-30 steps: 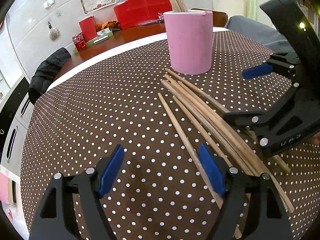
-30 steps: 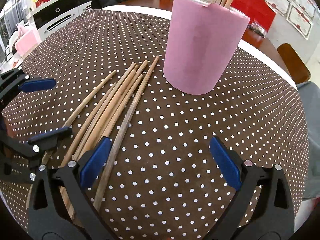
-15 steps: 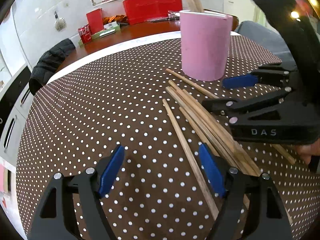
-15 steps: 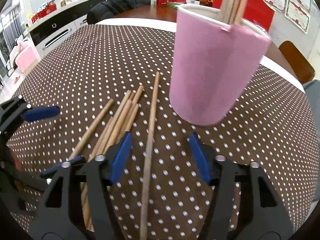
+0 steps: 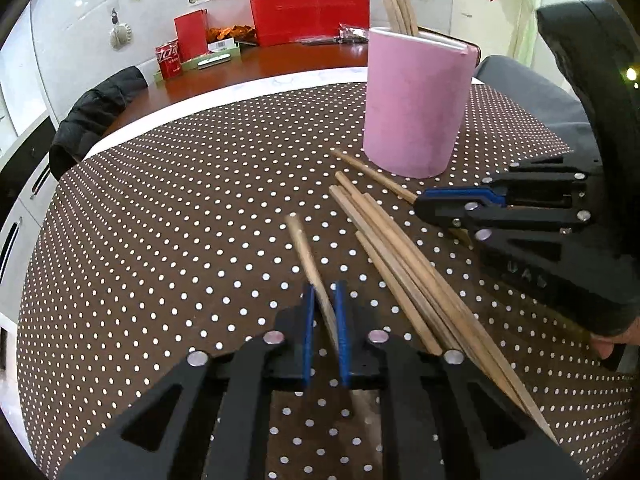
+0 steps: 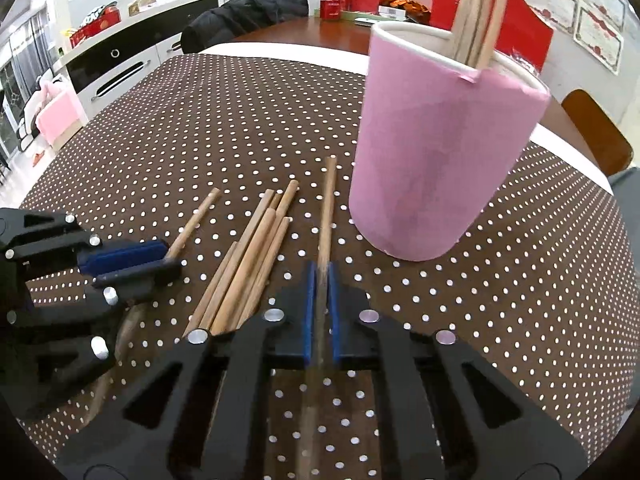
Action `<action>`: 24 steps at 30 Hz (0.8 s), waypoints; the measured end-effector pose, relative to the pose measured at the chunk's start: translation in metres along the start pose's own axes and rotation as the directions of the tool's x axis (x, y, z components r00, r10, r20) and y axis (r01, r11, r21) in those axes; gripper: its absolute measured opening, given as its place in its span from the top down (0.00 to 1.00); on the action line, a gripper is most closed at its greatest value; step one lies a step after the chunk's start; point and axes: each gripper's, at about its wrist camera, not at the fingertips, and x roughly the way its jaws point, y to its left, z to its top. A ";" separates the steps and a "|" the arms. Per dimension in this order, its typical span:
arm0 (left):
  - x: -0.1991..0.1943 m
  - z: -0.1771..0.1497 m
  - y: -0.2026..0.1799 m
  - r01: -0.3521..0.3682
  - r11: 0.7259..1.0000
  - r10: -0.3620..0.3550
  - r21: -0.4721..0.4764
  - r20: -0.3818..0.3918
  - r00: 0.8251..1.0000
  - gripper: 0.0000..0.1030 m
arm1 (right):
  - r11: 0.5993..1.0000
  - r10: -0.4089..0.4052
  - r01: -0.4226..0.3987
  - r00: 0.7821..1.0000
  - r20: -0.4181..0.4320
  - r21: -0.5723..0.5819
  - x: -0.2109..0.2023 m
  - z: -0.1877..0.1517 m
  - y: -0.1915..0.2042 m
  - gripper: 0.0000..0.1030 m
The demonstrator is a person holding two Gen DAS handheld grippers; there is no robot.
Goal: Organize utensils
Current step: 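Close the left gripper on a chopstick while the right gripper grasps another, then lift both held chopsticks upright and carry them over the pink cup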
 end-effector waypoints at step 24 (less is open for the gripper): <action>-0.091 0.014 0.016 0.084 0.985 -0.021 -0.152 0.376 0.926 0.95 | 0.918 0.291 -0.354 0.908 0.302 0.177 -0.068 -0.010 -0.052 0.95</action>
